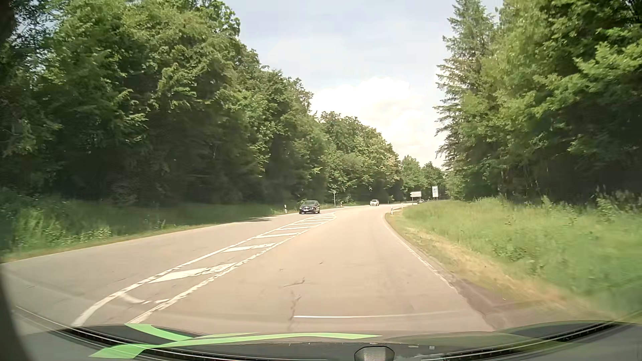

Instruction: Follow the waypoints while adhering to traffic rules and regulations

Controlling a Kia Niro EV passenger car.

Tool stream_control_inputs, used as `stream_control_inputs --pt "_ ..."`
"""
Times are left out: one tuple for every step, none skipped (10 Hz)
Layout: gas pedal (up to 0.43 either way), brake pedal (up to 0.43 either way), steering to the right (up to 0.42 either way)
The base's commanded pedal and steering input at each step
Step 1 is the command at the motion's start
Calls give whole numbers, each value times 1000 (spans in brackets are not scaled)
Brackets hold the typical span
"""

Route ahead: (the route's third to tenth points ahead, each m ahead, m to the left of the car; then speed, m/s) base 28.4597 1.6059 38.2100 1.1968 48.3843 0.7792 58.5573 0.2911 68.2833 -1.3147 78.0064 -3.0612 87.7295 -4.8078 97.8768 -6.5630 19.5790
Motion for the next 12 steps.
stream_control_inputs --pt "157 0 8" --pt "157 0 8" --pt "157 0 8" --pt "157 0 9" --pt "157 0 9" --pt "157 0 9" --pt "157 0 9" --pt "157 0 9" --pt "157 0 9" --pt "157 0 10" --pt "157 0 10" --pt "169 0 10"
